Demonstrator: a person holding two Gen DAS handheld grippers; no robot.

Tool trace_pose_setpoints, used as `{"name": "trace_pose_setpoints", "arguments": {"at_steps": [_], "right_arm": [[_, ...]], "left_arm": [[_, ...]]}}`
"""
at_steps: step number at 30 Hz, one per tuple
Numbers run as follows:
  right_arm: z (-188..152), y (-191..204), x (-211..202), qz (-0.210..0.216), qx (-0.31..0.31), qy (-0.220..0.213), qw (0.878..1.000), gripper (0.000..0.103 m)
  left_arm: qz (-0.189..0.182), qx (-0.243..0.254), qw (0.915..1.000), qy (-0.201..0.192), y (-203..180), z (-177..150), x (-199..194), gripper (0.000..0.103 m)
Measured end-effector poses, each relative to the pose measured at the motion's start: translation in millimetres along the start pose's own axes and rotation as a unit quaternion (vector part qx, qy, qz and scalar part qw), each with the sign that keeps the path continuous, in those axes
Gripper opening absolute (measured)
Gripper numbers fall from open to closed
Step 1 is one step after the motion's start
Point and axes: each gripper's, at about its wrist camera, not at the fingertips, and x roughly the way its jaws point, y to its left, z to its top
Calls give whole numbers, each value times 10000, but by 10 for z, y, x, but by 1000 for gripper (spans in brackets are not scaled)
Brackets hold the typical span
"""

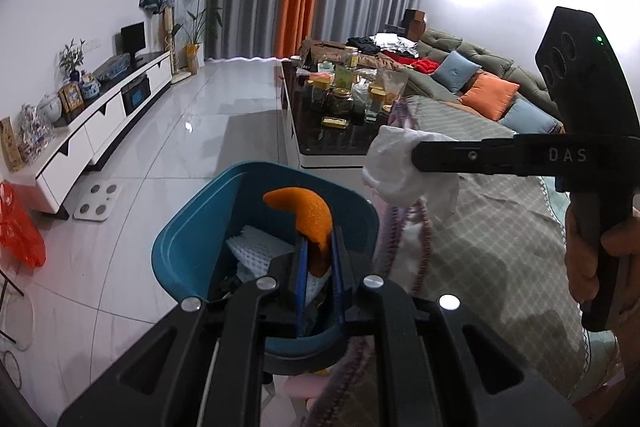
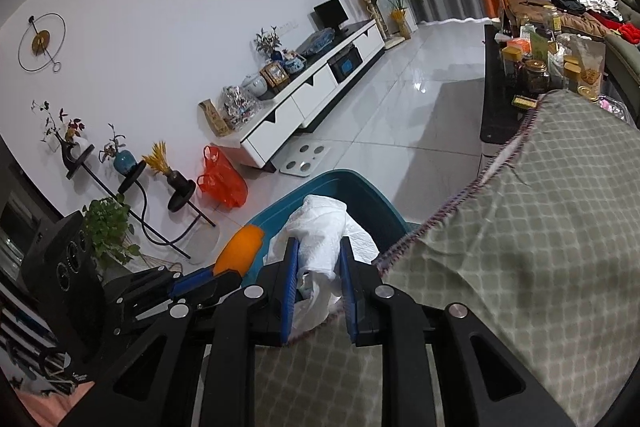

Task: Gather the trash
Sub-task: 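Open both tools to drop the peel and bag into the teal bin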

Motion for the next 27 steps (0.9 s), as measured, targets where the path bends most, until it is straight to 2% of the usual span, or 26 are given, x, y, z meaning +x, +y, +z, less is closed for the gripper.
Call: {"name": "trace_pose_setpoints", "arguments": {"at_steps": [12,19,24,26,27], "right_arm": [[103,25,481,-203,32,434,9988,22],[118,57,686,-348,55,600,9976,31],[108,65,722,-400,36,641,9971,43],[105,75,698,-407,43,601,9974,54],[106,81,691,-402,44,591,9974,55]], "left_arm": [[-26,-404,9986,354,231,-39,279,12],[1,-600,9969,511,365,-47,428,14],[2,-749,9954,592,455,-67,510,15],[30,-796,9951,583,482,-82,507,16],[30,-811,9951,568,504,-89,498,16]]}}
